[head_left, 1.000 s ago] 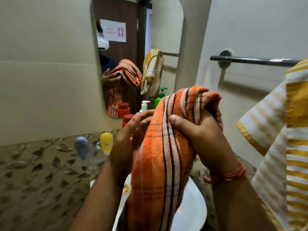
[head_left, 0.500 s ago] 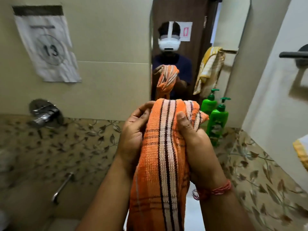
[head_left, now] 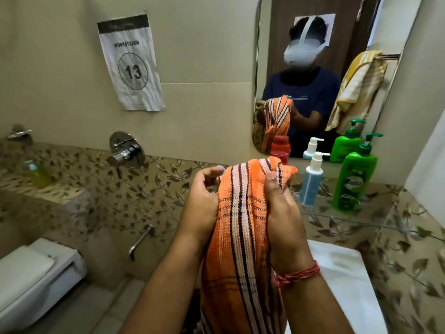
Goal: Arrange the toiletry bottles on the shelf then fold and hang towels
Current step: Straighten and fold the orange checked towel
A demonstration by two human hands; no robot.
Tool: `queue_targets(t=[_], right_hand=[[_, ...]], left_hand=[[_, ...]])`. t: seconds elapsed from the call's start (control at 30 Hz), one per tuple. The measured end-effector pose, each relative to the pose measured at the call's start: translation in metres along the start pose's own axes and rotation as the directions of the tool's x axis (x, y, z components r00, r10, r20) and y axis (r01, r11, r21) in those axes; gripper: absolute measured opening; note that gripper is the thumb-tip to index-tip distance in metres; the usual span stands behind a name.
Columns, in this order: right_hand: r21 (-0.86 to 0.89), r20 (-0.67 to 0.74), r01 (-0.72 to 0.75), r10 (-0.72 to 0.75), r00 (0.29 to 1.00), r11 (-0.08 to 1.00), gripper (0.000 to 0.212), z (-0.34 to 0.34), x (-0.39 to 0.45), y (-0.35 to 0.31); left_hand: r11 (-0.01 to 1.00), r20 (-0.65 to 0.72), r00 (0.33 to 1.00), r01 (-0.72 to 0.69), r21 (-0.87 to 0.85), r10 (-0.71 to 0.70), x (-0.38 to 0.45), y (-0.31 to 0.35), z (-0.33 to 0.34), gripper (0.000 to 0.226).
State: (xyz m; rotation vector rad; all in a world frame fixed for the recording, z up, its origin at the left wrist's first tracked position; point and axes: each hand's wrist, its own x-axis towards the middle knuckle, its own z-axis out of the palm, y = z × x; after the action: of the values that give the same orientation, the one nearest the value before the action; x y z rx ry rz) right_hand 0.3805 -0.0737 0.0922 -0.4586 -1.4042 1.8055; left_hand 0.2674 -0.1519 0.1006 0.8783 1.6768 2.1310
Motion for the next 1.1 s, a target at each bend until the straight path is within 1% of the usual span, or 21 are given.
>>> queue_targets(t=[0.07,0.1,0.2,0.23,0.3,0.4,0.5,0.57,0.6,0.63,0.7,0.73,0.77,0.8,0.83,0.87,0.9,0.93,0.97,1.03,1.1], right_hand=[[0.031,-0.096,0.007,-0.004,0.995,1.0,0.056,0.0,0.002,0.0],[0.046,-0.141,0.018,-0.011,0.99,0.999,0.057,-0.001,0.003,0.0],[0.197,-0.166,-0.001,0.034,0.986,0.98,0.057,-0.002,0.009,-0.004],[0.27,-0.134,-0.026,0.064,0.989,0.962,0.057,-0.003,0.01,-0.005],[0.354,-0.037,-0.083,0.102,0.994,0.932,0.056,-0.004,0.01,-0.003],[0.351,0.115,-0.106,0.07,0.991,0.93,0.051,-0.008,0.007,0.01],[0.352,0.253,-0.143,0.053,0.966,0.925,0.047,-0.014,0.003,0.015],[0.166,0.275,-0.164,0.114,0.955,0.972,0.047,-0.02,0.001,0.009],[-0.016,0.256,-0.171,0.17,0.952,0.985,0.05,-0.024,0.001,0.003],[-0.261,0.234,-0.177,0.24,0.942,0.949,0.057,-0.028,0.001,-0.005],[-0.705,0.147,-0.118,0.307,0.94,0.699,0.056,-0.035,0.0,-0.021],[-0.809,0.103,-0.041,0.21,0.972,0.587,0.046,-0.037,0.002,-0.028],[-0.832,0.084,0.057,0.024,0.996,0.551,0.036,-0.036,0.004,-0.035],[-0.808,0.09,0.177,-0.179,0.98,0.562,0.029,-0.03,0.005,-0.043],[-0.757,0.157,0.309,-0.299,0.941,0.576,0.031,-0.019,0.006,-0.052],[-0.674,0.27,0.408,-0.308,0.912,0.616,0.039,-0.005,0.008,-0.06],[-0.58,0.385,0.449,-0.257,0.886,0.68,0.046,0.011,0.01,-0.066],[-0.538,0.467,0.456,-0.2,0.861,0.709,0.045,0.026,0.012,-0.068],[-0.534,0.504,0.482,-0.195,0.841,0.695,0.035,0.042,0.014,-0.071],[-0.493,0.455,0.521,-0.305,0.837,0.697,0.012,0.066,0.016,-0.079],[-0.358,0.34,0.483,-0.371,0.864,0.799,0.019,0.083,0.017,-0.091]], left_hand=[[0.988,-0.069,0.997,-0.027,0.149,0.038,-0.002,-0.004,-0.002,0.021],[0.977,-0.051,0.996,-0.056,0.206,0.068,-0.003,-0.006,-0.003,0.015],[0.969,0.14,0.986,-0.119,0.218,0.089,-0.004,-0.003,-0.002,0.019],[0.969,0.169,0.98,-0.14,0.203,0.106,-0.003,0.0,-0.001,0.019],[0.972,0.119,0.978,-0.188,0.139,0.172,0.003,0.007,-0.001,0.017],[0.989,0.009,0.989,-0.147,-0.036,0.147,0.013,0.016,-0.003,0.018],[0.985,0.041,0.987,-0.148,-0.088,0.152,0.022,0.025,-0.008,0.018],[0.981,0.046,0.983,-0.175,-0.081,0.179,0.028,0.031,-0.011,0.018],[0.98,0.038,0.982,-0.181,-0.079,0.185,0.029,0.034,-0.012,0.017],[0.979,0.033,0.981,-0.189,-0.074,0.192,0.031,0.037,-0.014,0.016],[0.981,0.062,0.98,-0.185,-0.057,0.189,0.032,0.042,-0.019,0.017],[0.983,0.089,0.979,-0.18,-0.043,0.183,0.032,0.044,-0.021,0.017],[0.982,0.114,0.975,-0.188,-0.018,0.189,0.032,0.046,-0.024,0.018],[0.979,0.137,0.97,-0.205,0.015,0.201,0.032,0.05,-0.026,0.019],[0.975,0.172,0.962,-0.221,0.039,0.211,0.032,0.055,-0.026,0.019],[0.975,0.217,0.954,-0.218,0.035,0.205,0.031,0.061,-0.024,0.019],[0.979,0.261,0.945,-0.203,-0.001,0.196,0.029,0.069,-0.022,0.02],[0.982,0.287,0.939,-0.181,-0.053,0.189,0.028,0.077,-0.019,0.021],[0.979,0.287,0.937,-0.174,-0.105,0.197,0.028,0.085,-0.019,0.021],[0.96,0.274,0.928,-0.207,-0.189,0.254,0.028,0.104,-0.023,0.019],[0.933,0.311,0.886,-0.286,-0.218,0.345,0.032,0.118,-0.036,0.027]])
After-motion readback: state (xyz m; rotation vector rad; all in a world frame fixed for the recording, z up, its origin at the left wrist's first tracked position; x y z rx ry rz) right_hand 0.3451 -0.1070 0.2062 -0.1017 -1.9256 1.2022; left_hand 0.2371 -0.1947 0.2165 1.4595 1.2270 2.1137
